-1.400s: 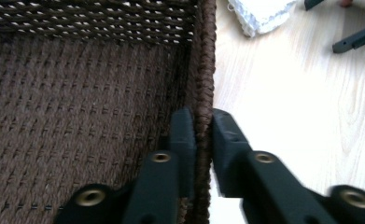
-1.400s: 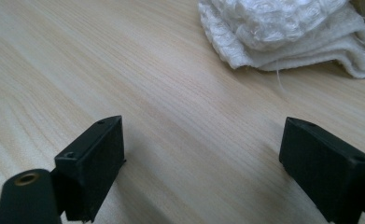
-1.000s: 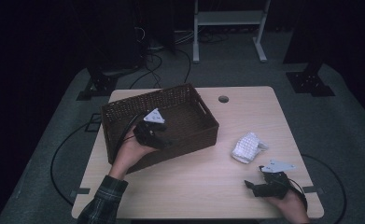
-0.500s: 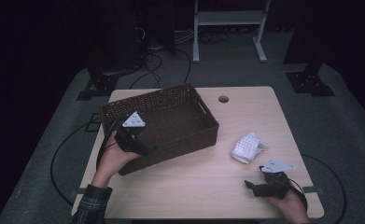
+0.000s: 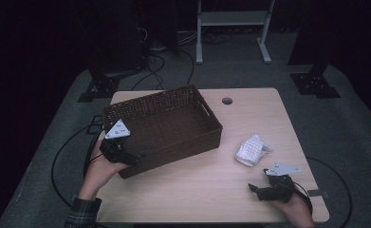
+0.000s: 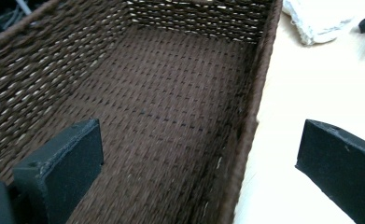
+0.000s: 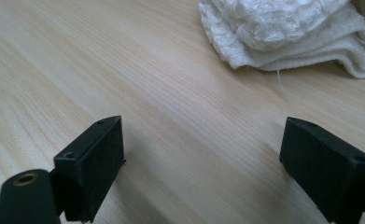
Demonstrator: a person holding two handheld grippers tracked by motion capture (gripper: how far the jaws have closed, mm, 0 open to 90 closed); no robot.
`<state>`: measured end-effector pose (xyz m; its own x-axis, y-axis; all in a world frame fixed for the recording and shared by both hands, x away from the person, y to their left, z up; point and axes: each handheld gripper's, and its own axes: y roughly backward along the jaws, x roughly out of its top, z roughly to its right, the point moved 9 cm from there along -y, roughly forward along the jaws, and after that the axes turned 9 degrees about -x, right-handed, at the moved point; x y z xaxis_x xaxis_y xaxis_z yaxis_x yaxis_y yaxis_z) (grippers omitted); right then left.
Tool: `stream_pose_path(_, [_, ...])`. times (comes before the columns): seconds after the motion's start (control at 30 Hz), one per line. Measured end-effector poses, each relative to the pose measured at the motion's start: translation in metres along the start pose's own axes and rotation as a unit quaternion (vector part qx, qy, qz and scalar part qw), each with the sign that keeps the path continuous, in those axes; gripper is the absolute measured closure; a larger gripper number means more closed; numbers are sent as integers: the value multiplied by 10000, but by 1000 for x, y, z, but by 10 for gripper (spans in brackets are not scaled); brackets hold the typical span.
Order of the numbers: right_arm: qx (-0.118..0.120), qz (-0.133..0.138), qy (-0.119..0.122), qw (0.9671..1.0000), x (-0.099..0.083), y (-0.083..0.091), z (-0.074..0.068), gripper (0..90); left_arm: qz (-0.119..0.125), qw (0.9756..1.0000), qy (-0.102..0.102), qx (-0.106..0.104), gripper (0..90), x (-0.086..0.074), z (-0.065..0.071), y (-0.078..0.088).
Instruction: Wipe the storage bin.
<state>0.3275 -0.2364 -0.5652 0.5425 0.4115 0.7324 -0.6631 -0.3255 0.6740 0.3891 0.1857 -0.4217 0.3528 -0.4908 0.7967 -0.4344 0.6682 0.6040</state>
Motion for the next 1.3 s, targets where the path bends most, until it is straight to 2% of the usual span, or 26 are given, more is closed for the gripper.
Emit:
stream_pose_path(0.17, [0, -1, 3, 10000, 0, 0, 0, 131, 38, 9999, 22, 135, 0, -10, -3, 14])
stream_pose_path(0.5, [4, -5, -2, 10000, 0, 0, 0, 129, 247, 9986, 248, 396, 0, -34, -13, 43])
stream_pose_path(0.67, [3, -5, 4, 10000, 0, 0, 0, 129, 318, 9980, 344, 431, 0, -46, -16, 52])
stream_pose_path(0.9, [2, 2, 13, 10000, 0, 0, 0, 129, 389, 9969, 417, 546, 0, -63, -19, 57])
stream_pose_path(1.1, [5, -3, 5, 10000, 0, 0, 0, 129, 408, 9955, 563, 636, 0, -80, -23, 53])
stream_pose_path(1.3, [7, -1, 2, 10000, 0, 0, 0, 129, 329, 9956, 697, 524, 0, -99, -25, 42])
